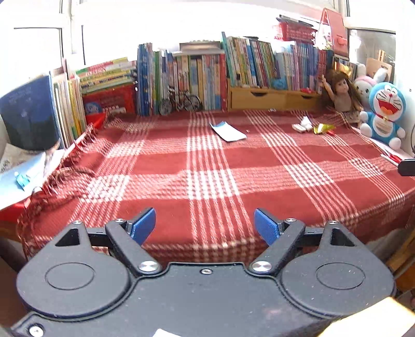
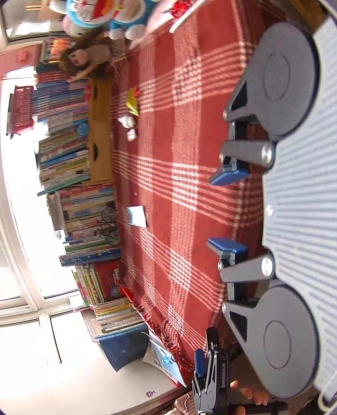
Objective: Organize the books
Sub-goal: 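Bring both tools back over the blanket toward the remaining wrappers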
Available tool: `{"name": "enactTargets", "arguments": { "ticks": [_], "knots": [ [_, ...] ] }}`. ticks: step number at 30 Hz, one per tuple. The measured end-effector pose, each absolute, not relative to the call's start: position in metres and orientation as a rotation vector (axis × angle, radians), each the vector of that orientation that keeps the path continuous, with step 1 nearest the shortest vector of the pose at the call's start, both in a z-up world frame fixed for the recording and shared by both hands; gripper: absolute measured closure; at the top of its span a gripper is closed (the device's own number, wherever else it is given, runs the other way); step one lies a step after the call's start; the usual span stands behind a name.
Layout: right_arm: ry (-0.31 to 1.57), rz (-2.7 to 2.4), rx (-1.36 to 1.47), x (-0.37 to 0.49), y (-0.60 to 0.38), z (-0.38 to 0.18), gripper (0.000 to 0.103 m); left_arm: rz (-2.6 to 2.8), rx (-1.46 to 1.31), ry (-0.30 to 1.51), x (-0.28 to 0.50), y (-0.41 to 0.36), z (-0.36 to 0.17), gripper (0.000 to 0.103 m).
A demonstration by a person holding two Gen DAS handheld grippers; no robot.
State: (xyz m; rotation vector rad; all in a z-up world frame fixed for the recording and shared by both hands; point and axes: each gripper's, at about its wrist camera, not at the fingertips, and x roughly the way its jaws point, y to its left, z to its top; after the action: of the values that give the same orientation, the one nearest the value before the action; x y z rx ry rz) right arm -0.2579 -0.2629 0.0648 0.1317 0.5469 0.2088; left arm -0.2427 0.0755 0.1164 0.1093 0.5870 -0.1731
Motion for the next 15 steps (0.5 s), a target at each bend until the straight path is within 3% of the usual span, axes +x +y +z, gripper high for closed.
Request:
{"name": "enactTargets", "arguments": {
  "ticks": [15],
  "knots": [
    [0.445, -0.073, 0.129, -0.149, -0.325, 0.154, 0.042, -0.172, 0.001, 0.507, -0.091, 0.042, 0.196, 0.017]
  ]
}}
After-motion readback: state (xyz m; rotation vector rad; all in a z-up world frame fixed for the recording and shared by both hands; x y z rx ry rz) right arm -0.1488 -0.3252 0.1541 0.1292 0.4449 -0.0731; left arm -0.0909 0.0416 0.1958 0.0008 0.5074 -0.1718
